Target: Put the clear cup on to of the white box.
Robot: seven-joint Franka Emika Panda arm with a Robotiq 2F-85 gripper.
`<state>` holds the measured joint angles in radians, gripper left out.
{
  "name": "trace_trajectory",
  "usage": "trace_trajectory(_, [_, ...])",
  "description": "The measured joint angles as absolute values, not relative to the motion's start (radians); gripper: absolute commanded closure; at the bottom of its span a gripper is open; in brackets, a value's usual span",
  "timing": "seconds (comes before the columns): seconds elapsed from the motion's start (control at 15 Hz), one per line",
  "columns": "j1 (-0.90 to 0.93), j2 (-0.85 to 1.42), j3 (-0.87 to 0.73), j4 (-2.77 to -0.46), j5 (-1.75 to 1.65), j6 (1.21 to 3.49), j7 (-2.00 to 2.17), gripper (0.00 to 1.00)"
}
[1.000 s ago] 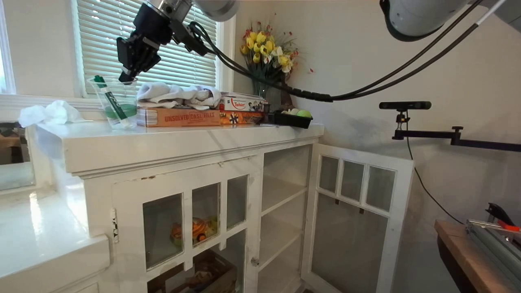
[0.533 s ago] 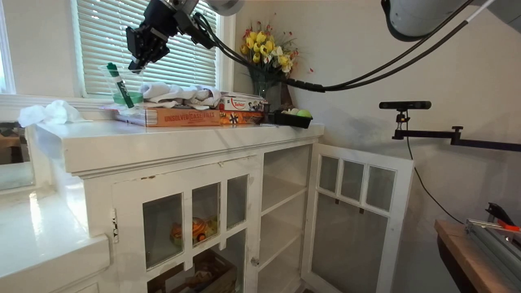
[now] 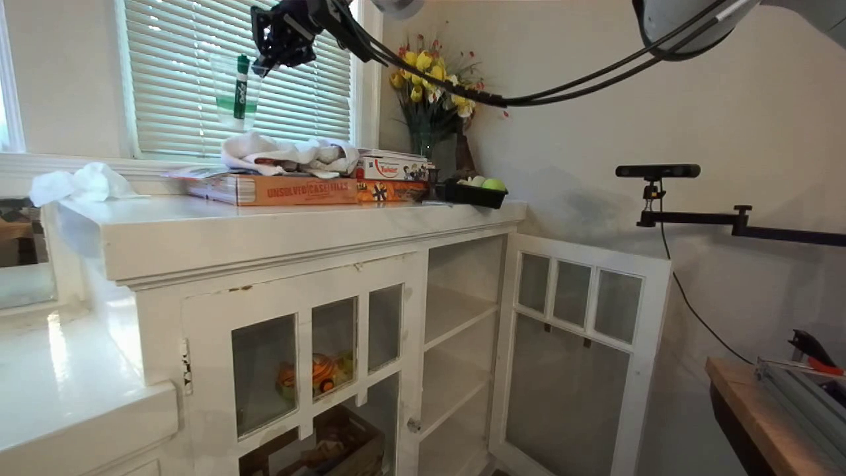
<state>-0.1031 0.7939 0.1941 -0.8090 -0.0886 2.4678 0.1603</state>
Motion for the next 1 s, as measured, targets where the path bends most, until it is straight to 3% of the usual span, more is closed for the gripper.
trace_trajectory(0.33, [-0.128, 0.706, 0.123, -0.862, -0.09, 2.589, 0.351, 0.98])
trace_trajectory(0.8, [-0.122, 0.529, -0.04, -1.118, -0.095, 2.641, 0.66, 0.98])
trace_trajectory(0.87, [-0.12, 0.503, -0.061, -1.161, -0.095, 2.655, 0.699, 0.93])
trace_trajectory(1.0, [-0.124, 0.492, -0.066, -1.176, -0.096, 2.659, 0.701, 0.93])
